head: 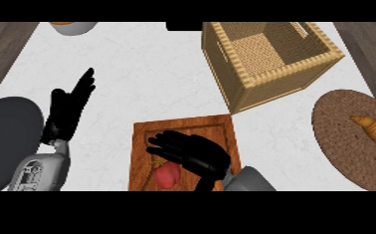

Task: Pick the bell pepper from the cutting board and place it in the basket

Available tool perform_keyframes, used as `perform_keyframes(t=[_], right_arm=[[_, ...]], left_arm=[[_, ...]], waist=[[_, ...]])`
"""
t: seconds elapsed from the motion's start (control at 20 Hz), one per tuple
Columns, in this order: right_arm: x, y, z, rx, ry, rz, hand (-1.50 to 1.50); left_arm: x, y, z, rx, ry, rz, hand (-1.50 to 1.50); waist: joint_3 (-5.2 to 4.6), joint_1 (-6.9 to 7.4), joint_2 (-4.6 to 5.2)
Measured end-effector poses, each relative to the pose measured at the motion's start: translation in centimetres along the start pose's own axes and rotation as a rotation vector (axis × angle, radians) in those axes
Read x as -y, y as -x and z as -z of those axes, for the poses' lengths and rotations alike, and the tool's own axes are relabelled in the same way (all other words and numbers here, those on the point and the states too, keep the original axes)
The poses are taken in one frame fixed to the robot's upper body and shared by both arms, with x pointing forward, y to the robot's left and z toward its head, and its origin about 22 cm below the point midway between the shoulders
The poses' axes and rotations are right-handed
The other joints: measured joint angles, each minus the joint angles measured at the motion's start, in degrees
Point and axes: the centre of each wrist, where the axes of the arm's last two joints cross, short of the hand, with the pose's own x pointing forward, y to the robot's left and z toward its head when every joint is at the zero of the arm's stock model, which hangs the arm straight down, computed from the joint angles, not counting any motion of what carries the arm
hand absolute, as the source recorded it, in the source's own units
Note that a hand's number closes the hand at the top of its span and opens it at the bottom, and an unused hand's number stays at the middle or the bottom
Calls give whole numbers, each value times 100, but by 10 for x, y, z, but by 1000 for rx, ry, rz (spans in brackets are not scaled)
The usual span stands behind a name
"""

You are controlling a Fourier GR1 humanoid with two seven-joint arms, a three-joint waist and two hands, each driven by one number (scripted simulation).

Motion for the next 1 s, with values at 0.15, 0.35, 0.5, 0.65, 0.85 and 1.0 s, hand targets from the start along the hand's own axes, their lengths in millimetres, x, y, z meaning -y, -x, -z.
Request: perform_keyframes(t=[0.15,0.35,0.5,0.65,0.85,1.0], right_arm=[[-4,4,4,-5,4,2,-150],[-2,3,5,7,-10,-16,150],[-3,5,12,26,5,-79,150],[-15,4,13,61,41,-133,150],[-14,3,16,58,73,-208,150],[0,13,23,-149,60,-271,150]], left_arm=[[-1,2,1,1,-2,-2,0],[2,-1,5,-3,0,0,0],[3,-1,-1,0,4,-1,0],[6,-2,5,0,1,-2,0],[-1,-5,7,1,-2,-1,0],[4,-7,8,2,6,10,0]], waist=[[0,4,1],[-2,-3,-3],[0,19,0],[5,14,-11],[7,12,-19],[3,47,-27]])
